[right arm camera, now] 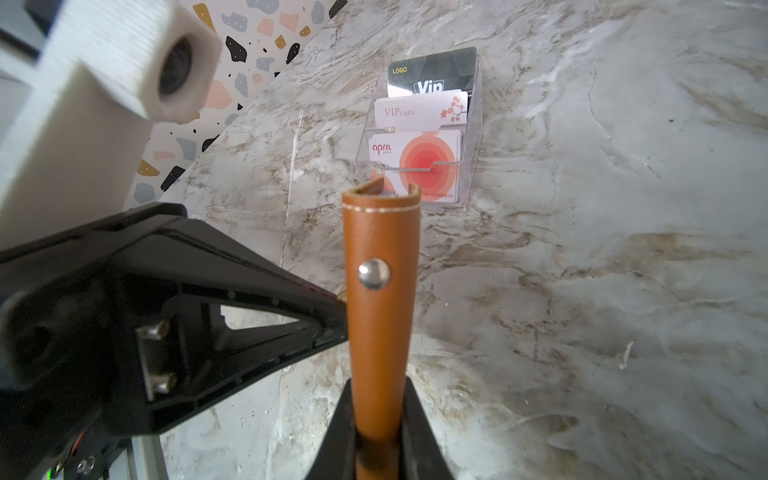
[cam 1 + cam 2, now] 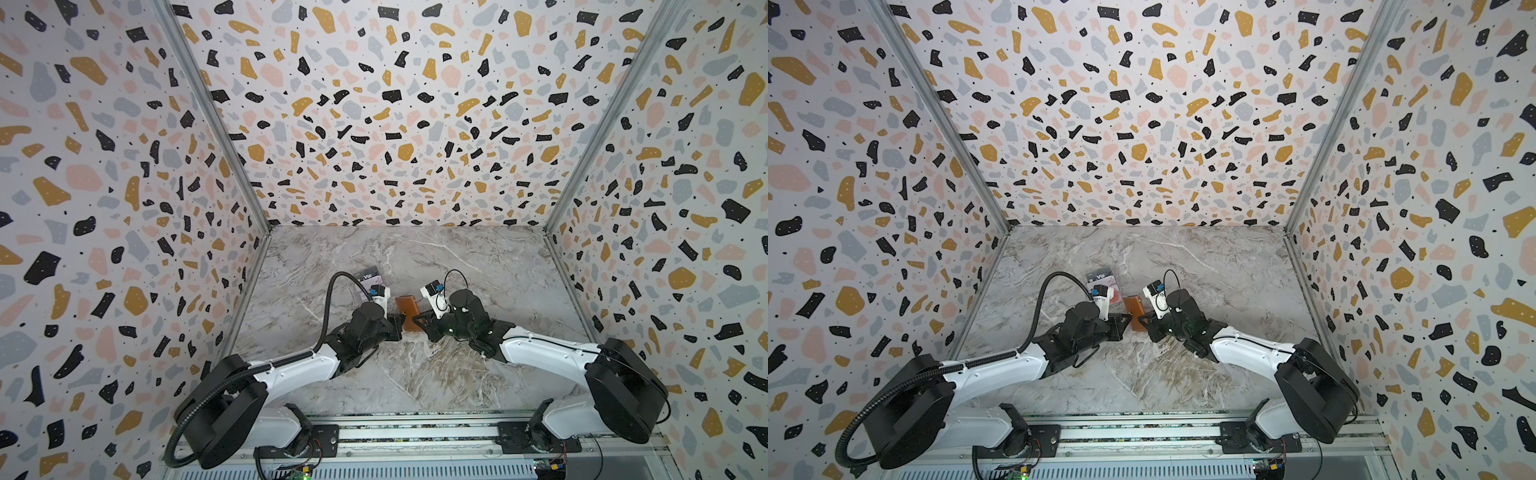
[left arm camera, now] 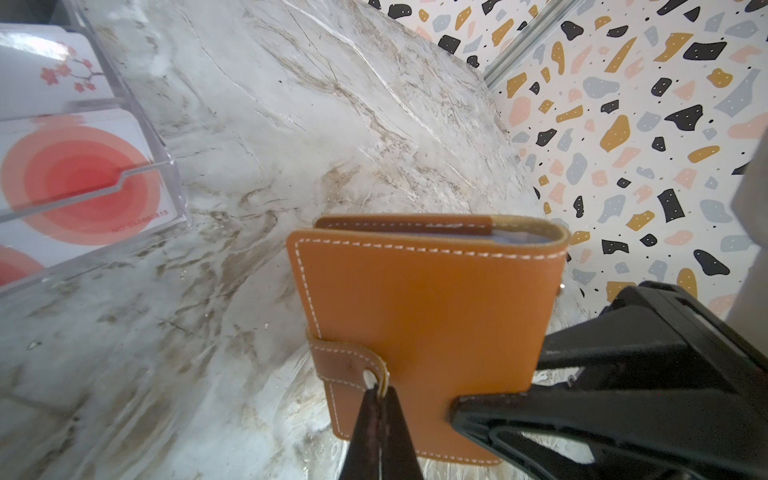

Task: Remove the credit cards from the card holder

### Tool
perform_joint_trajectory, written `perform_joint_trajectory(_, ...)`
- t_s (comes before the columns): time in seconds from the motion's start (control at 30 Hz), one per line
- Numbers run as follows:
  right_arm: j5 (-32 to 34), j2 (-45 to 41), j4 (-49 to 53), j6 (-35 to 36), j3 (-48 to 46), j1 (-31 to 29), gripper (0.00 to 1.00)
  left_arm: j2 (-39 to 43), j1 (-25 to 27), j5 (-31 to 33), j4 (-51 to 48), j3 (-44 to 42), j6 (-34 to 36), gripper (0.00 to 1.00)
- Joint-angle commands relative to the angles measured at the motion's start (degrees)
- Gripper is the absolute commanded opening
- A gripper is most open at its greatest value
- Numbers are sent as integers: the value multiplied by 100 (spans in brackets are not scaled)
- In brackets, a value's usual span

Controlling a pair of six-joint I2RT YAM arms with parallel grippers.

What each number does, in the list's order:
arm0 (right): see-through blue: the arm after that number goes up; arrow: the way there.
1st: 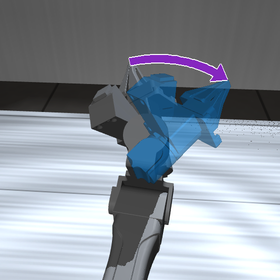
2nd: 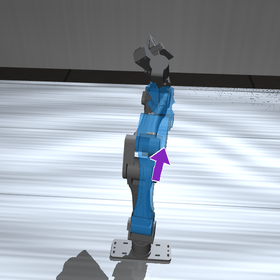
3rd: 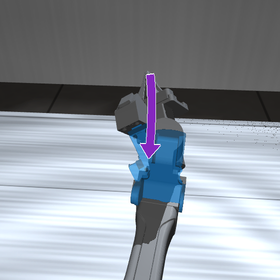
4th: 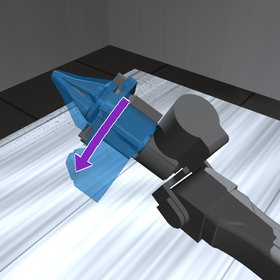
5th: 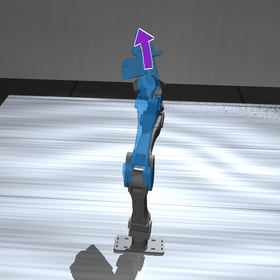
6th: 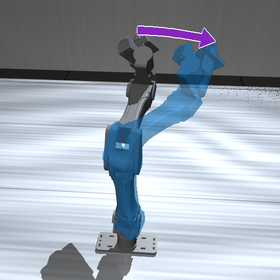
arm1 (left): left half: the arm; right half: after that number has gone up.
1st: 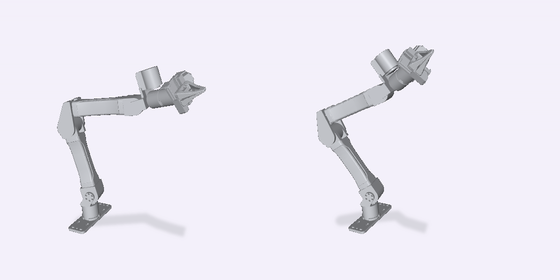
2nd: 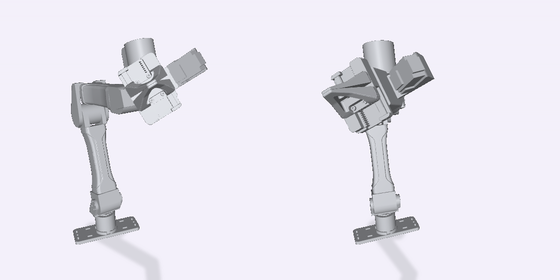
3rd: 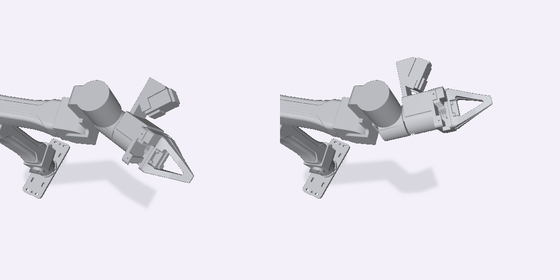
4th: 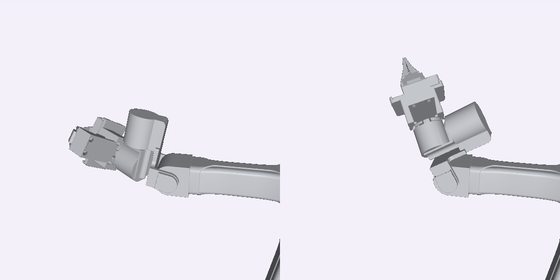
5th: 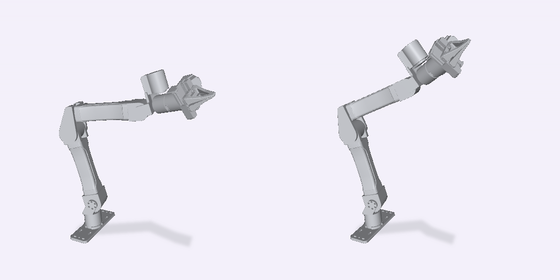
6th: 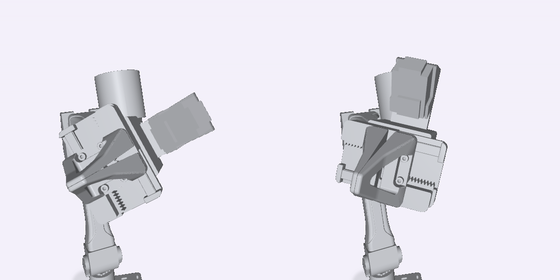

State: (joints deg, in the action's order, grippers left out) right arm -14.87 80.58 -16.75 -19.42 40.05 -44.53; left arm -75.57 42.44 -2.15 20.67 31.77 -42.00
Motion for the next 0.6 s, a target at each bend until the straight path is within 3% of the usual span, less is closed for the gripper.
perform_joint_trajectory(0.0, -235, -379, -279, -49, -39, -36, 6, 70, -60, 124, 137, -67, 82, 0)
perform_joint_trajectory(0.57, -1078, -642, -553, -333, -489, 884, 4, 424, -60, -48, 135, -117, 399, 0)
